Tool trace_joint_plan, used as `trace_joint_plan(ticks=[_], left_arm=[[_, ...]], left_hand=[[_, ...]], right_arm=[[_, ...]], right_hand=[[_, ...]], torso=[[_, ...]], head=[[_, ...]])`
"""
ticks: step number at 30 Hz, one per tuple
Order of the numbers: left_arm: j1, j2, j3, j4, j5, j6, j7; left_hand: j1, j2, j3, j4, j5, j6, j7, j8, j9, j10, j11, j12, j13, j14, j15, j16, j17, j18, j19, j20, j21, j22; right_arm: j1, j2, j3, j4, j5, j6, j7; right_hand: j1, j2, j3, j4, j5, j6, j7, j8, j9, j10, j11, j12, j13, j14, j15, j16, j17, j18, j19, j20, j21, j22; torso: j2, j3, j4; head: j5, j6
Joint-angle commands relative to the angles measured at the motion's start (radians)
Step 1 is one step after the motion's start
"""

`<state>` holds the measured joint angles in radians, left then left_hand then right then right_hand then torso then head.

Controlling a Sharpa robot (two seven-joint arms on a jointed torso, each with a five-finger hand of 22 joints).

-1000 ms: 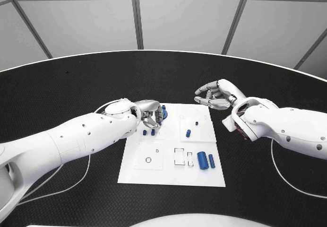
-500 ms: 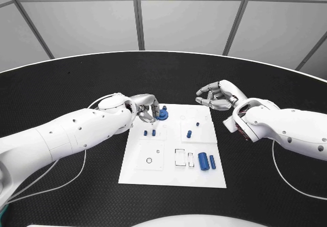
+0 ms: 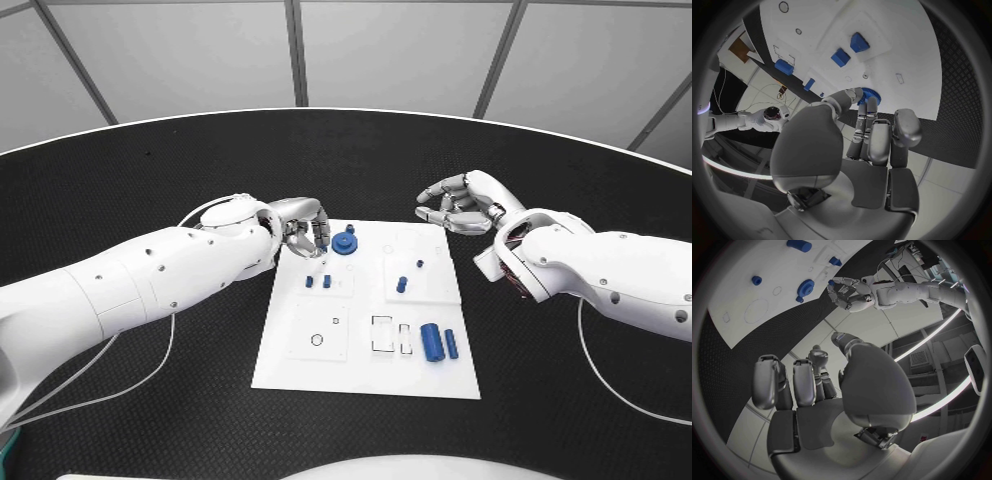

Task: Assemble the parts on the task board

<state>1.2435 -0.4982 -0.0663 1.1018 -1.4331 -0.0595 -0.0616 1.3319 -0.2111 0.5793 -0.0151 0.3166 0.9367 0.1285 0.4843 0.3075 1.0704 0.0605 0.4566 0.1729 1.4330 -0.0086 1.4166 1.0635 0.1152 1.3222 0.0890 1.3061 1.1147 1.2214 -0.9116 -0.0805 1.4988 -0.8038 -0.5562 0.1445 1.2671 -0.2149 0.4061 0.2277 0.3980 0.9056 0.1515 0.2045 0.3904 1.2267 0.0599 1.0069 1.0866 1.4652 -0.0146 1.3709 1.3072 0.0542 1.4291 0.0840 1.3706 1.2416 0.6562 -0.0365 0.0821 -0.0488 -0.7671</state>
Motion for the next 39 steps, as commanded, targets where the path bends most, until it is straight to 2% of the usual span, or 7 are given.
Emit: trace_joint_plan(ticks=[1, 12, 28, 39], left_arm=[[0.000, -0.001, 0.000, -0.002, 0.000, 0.004, 0.000], [-0.003, 0.004, 0.000, -0.011, 0.001, 0.007, 0.003], [-0.020, 0.015, -0.001, -0.026, 0.000, 0.019, 0.004], [-0.023, 0.013, -0.001, -0.026, 0.000, 0.025, 0.002]], left_hand=[[-0.008, 0.000, -0.005, -0.003, 0.000, 0.006, 0.001, -0.003, 0.001, 0.007, 0.002, -0.003, 0.001, 0.004, 0.000, -0.003, -0.001, -0.014, 0.006, 0.000, 0.004, 0.001], [-0.008, 0.001, -0.005, -0.004, 0.000, 0.007, 0.001, -0.004, 0.001, 0.009, 0.002, -0.004, 0.001, 0.003, -0.001, -0.005, -0.006, -0.014, 0.006, -0.001, 0.004, 0.001], [-0.007, 0.001, -0.005, -0.004, 0.000, 0.008, 0.001, -0.005, 0.002, 0.010, 0.002, -0.006, 0.001, 0.002, -0.001, -0.007, -0.013, -0.013, 0.005, -0.001, 0.003, -0.001], [-0.007, 0.001, -0.005, -0.004, 0.000, 0.008, 0.001, -0.005, 0.002, 0.010, 0.002, -0.006, 0.001, 0.002, -0.001, -0.007, -0.013, -0.013, 0.005, -0.001, 0.003, -0.001]], right_arm=[[0.000, 0.000, 0.000, 0.001, 0.000, 0.000, 0.000], [0.000, -0.001, 0.000, 0.002, 0.000, 0.000, 0.000], [0.000, -0.003, 0.000, 0.005, 0.000, 0.000, 0.000], [0.000, -0.002, 0.000, 0.004, 0.000, 0.000, 0.000]], right_hand=[[0.009, -0.004, 0.008, 0.000, 0.006, 0.003, -0.004, 0.003, 0.001, 0.004, -0.003, -0.004, -0.001, 0.038, -0.005, -0.003, 0.002, 0.013, -0.004, 0.001, -0.006, -0.001], [0.009, -0.004, 0.008, 0.000, 0.006, 0.003, -0.004, 0.003, 0.001, 0.004, -0.003, -0.004, -0.001, 0.038, -0.005, -0.003, 0.002, 0.013, -0.004, 0.001, -0.006, -0.001], [0.010, -0.004, 0.008, -0.001, 0.006, 0.002, -0.004, 0.003, 0.001, 0.004, -0.003, -0.006, -0.004, 0.038, -0.005, -0.004, 0.001, 0.013, -0.003, 0.001, -0.007, -0.001], [0.010, -0.004, 0.008, -0.001, 0.006, 0.002, -0.004, 0.003, 0.001, 0.004, -0.003, -0.006, -0.004, 0.038, -0.005, -0.004, 0.001, 0.013, -0.003, 0.001, -0.007, -0.001]], torso=[[0.002, -0.0009, 0.0001], [0.002, -0.0005, -0.0015], [0.003, -0.0010, -0.0014], [0.001, 0.0001, -0.0011]], head=[[0.002, -0.003], [0.004, -0.005], [0.002, -0.015], [0.001, -0.019]])
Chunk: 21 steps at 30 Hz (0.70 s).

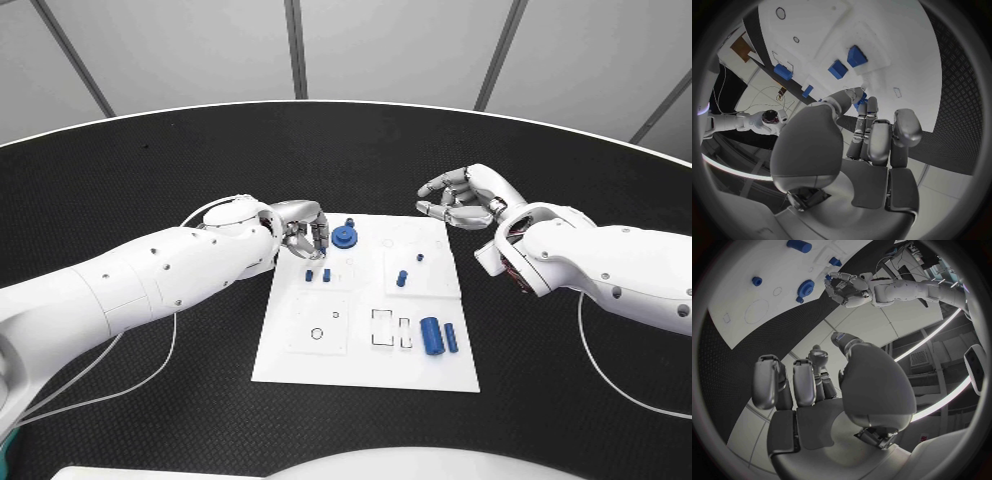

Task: Assemble the parts on the task board

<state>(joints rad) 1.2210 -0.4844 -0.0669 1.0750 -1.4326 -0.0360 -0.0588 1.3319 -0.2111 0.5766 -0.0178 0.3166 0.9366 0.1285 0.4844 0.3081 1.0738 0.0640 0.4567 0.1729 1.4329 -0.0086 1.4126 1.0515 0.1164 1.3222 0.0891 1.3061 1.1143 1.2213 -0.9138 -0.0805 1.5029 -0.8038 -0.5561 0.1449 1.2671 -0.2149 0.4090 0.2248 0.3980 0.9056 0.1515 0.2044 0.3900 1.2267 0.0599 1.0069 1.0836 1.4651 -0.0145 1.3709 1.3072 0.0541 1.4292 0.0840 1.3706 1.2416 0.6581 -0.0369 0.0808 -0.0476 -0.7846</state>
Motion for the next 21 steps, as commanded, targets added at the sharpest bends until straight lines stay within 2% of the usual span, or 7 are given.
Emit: trace_joint_plan(ticks=[1, 21], left_arm=[[0.000, -0.001, 0.000, 0.000, 0.000, 0.003, -0.001], [-0.001, 0.000, 0.000, -0.003, 0.000, 0.014, 0.001]], left_hand=[[-0.007, 0.001, -0.002, -0.002, 0.000, 0.008, 0.001, -0.005, 0.001, 0.007, -0.002, -0.006, 0.001, 0.002, -0.001, -0.003, -0.001, -0.015, 0.005, -0.001, 0.003, -0.001], [-0.008, 0.001, -0.004, -0.002, 0.000, 0.010, 0.001, -0.008, 0.002, 0.009, -0.001, -0.009, 0.001, 0.001, -0.001, -0.006, -0.006, -0.014, 0.003, -0.002, 0.000, -0.005]], right_arm=[[0.000, 0.000, 0.000, 0.000, 0.000, 0.000, 0.000], [0.000, 0.001, 0.000, -0.001, 0.000, 0.000, 0.000]], right_hand=[[0.010, -0.004, 0.005, 0.002, 0.006, 0.002, -0.004, 0.003, 0.001, 0.004, -0.003, -0.006, -0.001, 0.038, -0.005, -0.004, 0.001, 0.013, -0.003, 0.001, -0.007, -0.002], [0.010, -0.004, 0.006, 0.002, 0.006, 0.001, -0.004, 0.003, 0.001, 0.003, -0.003, -0.008, -0.004, 0.039, -0.005, -0.004, 0.001, 0.013, -0.003, 0.001, -0.007, -0.002]], torso=[[-0.001, 0.0006, 0.0001], [0.000, 0.0012, -0.0005]], head=[[0.000, -0.002], [0.001, -0.007]])
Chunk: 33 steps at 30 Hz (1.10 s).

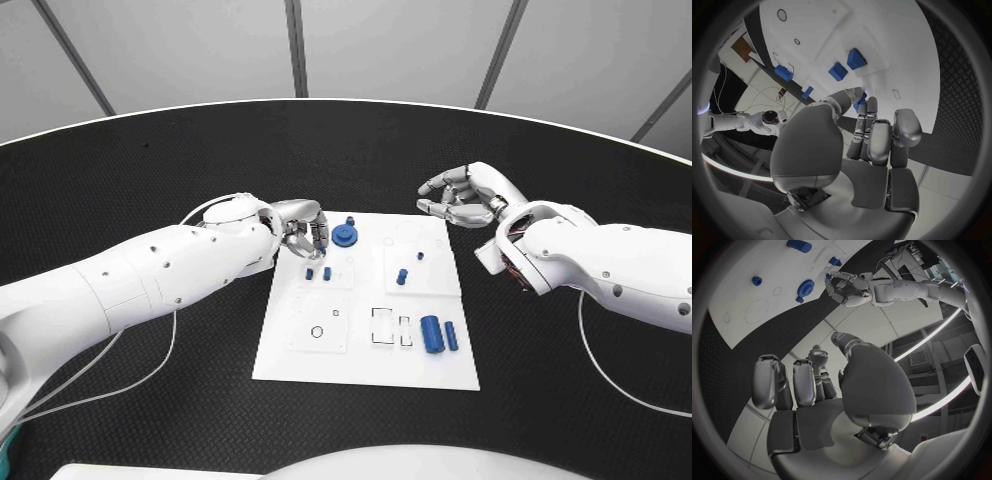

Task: Assemble the parts on the task board

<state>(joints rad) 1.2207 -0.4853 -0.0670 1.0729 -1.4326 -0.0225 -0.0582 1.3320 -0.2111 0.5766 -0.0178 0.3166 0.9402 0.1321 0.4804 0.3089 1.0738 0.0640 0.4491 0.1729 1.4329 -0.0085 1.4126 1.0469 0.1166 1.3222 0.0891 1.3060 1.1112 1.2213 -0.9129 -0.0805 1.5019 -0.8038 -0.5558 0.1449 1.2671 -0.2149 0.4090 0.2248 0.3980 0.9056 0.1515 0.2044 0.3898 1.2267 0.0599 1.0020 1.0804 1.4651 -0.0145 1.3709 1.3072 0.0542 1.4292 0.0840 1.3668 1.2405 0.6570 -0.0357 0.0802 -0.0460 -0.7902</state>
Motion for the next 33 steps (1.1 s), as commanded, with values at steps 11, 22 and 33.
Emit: trace_joint_plan(ticks=[11, 22, 33], left_arm=[[-0.001, 0.003, 0.000, 0.000, 0.000, 0.008, 0.001], [-0.002, 0.004, 0.000, -0.002, 0.000, 0.016, 0.000], [-0.003, 0.007, 0.000, -0.010, 0.000, 0.021, -0.005]], left_hand=[[-0.008, 0.001, -0.004, -0.002, 0.000, 0.007, -0.003, -0.004, 0.001, 0.010, -0.001, -0.002, 0.001, 0.001, -0.001, -0.006, -0.002, -0.014, 0.003, -0.002, 0.000, -0.002], [-0.007, 0.003, -0.003, -0.002, 0.000, 0.007, -0.003, -0.005, 0.001, 0.010, -0.002, -0.004, 0.001, 0.001, -0.001, -0.007, -0.004, -0.014, 0.002, -0.003, -0.001, -0.003], [-0.006, 0.003, -0.003, -0.003, 0.000, 0.007, -0.003, -0.007, 0.001, 0.011, -0.002, -0.006, 0.001, 0.000, -0.002, -0.008, -0.008, -0.013, 0.001, -0.003, -0.002, -0.005]], right_arm=[[0.000, 0.000, 0.000, 0.000, 0.000, 0.000, 0.000], [0.000, 0.001, 0.000, -0.001, 0.000, 0.001, 0.000], [0.000, 0.001, 0.000, -0.001, 0.000, 0.001, 0.000]], right_hand=[[0.010, -0.004, 0.006, 0.002, 0.006, 0.001, -0.004, 0.003, 0.002, 0.003, -0.003, -0.003, -0.001, 0.039, -0.005, -0.004, 0.001, 0.013, -0.003, 0.001, -0.004, -0.001], [0.010, -0.004, 0.006, 0.002, 0.006, 0.001, -0.004, 0.003, 0.002, 0.003, -0.003, -0.003, -0.001, 0.039, -0.005, -0.004, 0.001, 0.013, -0.003, 0.001, -0.004, -0.001], [0.010, -0.004, 0.006, 0.002, 0.006, 0.001, -0.004, 0.003, 0.002, 0.003, -0.003, -0.003, -0.001, 0.039, -0.005, -0.004, 0.001, 0.013, -0.003, 0.001, -0.004, -0.001]], torso=[[0.000, -0.0004, 0.0003], [0.000, 0.0001, 0.0000], [0.000, 0.0006, -0.0002]], head=[[-0.002, -0.004], [-0.002, -0.007], [-0.002, -0.010]])
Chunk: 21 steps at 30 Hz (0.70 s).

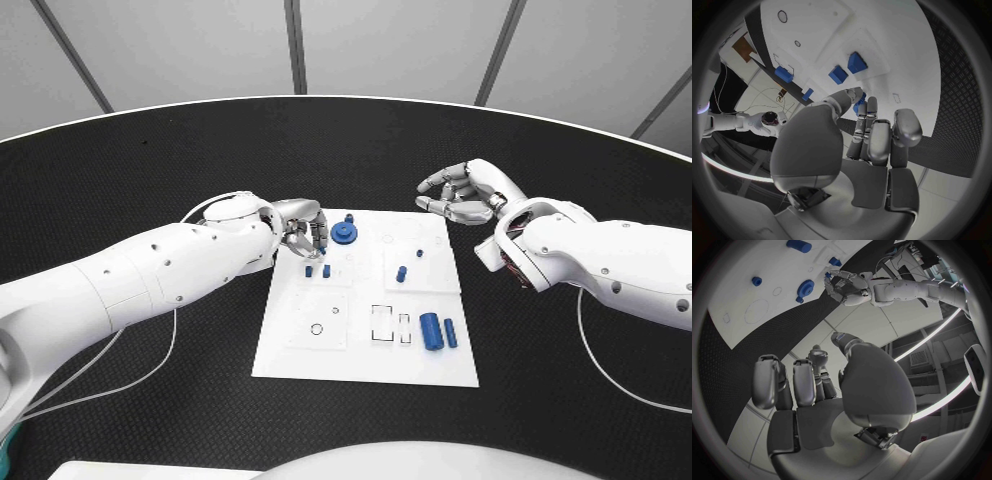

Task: Assemble the parts on the task board

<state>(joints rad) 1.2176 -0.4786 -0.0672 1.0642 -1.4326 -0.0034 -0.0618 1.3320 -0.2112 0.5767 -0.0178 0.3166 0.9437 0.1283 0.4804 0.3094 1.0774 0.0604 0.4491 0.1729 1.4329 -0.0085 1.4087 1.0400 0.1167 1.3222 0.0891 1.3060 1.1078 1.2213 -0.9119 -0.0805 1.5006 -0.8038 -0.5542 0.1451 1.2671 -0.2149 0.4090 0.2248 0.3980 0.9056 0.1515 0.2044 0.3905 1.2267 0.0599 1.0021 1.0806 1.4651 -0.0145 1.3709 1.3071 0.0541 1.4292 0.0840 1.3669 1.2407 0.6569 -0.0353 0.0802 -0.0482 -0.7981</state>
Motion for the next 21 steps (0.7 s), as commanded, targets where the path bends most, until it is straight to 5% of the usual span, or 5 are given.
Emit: trace_joint_plan(ticks=[1, 21], left_arm=[[-0.001, 0.001, 0.000, -0.002, 0.000, 0.003, -0.002], [-0.005, 0.008, 0.000, -0.011, 0.000, 0.007, -0.002]], left_hand=[[-0.006, 0.003, -0.003, -0.003, 0.000, 0.003, 0.002, -0.009, 0.001, 0.006, 0.002, -0.008, 0.001, 0.000, -0.001, -0.005, -0.003, -0.013, 0.000, -0.003, -0.003, -0.004], [-0.008, 0.000, -0.005, -0.005, -0.001, -0.011, 0.008, -0.027, -0.001, -0.003, 0.009, -0.026, -0.002, -0.003, 0.004, -0.010, -0.015, -0.011, -0.006, -0.002, -0.010, -0.014]], right_arm=[[0.000, 0.000, 0.000, 0.000, 0.000, 0.000, 0.000], [0.000, 0.000, 0.000, -0.001, 0.000, 0.001, 0.000]], right_hand=[[0.010, -0.004, 0.006, 0.002, 0.006, 0.001, -0.004, 0.003, 0.001, 0.003, -0.003, -0.004, -0.001, 0.039, -0.005, -0.004, 0.001, 0.013, -0.003, 0.001, -0.004, -0.001], [0.010, -0.004, 0.006, 0.002, 0.006, 0.001, -0.004, 0.003, 0.001, 0.003, -0.003, -0.004, -0.001, 0.039, -0.005, -0.004, 0.001, 0.013, -0.003, 0.001, -0.004, -0.001]], torso=[[0.000, 0.0000, -0.0001], [0.000, -0.0006, 0.0006]], head=[[0.000, -0.002], [-0.004, -0.006]])
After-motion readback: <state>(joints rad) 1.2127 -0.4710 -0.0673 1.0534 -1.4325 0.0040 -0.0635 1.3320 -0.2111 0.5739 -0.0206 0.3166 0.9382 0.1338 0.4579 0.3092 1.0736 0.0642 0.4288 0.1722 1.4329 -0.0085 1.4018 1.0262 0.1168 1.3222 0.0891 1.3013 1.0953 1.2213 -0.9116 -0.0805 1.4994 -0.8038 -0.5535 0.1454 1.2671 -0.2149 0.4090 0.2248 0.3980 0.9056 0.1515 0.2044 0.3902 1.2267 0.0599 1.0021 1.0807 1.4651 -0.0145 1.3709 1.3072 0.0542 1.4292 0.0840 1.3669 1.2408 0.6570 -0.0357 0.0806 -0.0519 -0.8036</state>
